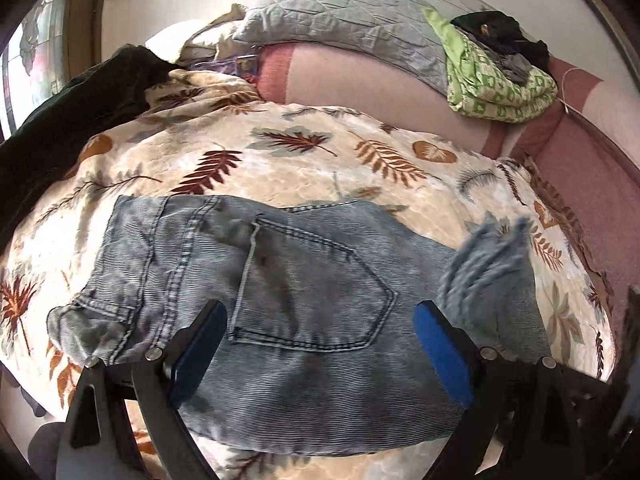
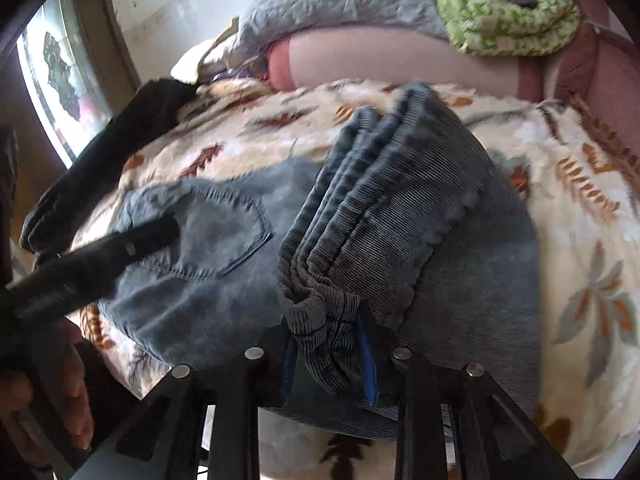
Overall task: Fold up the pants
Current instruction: 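Lift the hem with the right tool and fold it toward the waistband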
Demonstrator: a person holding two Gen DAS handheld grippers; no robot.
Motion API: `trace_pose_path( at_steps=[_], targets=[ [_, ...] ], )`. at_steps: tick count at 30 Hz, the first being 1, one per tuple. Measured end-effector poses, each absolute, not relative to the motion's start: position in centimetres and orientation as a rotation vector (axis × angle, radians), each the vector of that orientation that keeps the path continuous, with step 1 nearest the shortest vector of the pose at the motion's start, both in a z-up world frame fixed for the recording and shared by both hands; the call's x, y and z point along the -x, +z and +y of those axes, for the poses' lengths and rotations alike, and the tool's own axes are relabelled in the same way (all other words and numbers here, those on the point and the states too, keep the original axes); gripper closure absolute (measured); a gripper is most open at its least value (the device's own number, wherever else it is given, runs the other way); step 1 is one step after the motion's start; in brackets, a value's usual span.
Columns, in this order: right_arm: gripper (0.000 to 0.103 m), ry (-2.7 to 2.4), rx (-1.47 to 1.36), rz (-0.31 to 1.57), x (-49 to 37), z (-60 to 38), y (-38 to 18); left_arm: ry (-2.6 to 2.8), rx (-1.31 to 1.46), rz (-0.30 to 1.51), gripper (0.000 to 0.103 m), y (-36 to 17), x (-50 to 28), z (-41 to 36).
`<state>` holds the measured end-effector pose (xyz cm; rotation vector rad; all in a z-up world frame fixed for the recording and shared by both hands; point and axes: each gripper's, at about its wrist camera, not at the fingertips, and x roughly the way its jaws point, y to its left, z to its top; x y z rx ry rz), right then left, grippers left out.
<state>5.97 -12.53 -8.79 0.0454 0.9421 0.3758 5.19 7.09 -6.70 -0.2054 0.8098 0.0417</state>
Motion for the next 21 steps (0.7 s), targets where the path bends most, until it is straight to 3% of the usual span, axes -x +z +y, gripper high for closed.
trace_pose_path(
  at_steps=[4, 7, 12, 15, 18, 21],
  targets=[
    [0.067, 0.397, -0.051, 0.926, -5.4, -11.8, -10.2, 0.056, 0.194, 0.812, 0.008, -6.8, -4.6, 8.2],
    [0.041, 0.507, -0.219, 0.963, -5.8, -13.9, -9.5, 0.033, 0.184, 0.802, 0.008, -6.1, -4.8, 7.2],
    [0.040, 0.573, -0.571, 0.919, -5.5, -21.0, -7.5, -0.085, 0.164, 0.772, 0.008, -4.2, -5.3, 2.8],
    [0.030, 0.508, -0.803, 0.920, -6.1, -26.3, -9.3, -0.141, 0.125, 0.795, 0.008, -4.7, -5.9, -0.2],
    [0.031, 0.476, -0.971, 1.089, -6.8, -28.8, -14.5, -0.174, 0.065, 0.898, 0.008, -7.7, -6.9, -2.6],
    [0.032, 0.502, -1.017, 1.093, -7.4, -29.9, -13.7, -0.113, -0.130, 1.058, 0.007, -12.6, -7.7, -4.7]
  ],
)
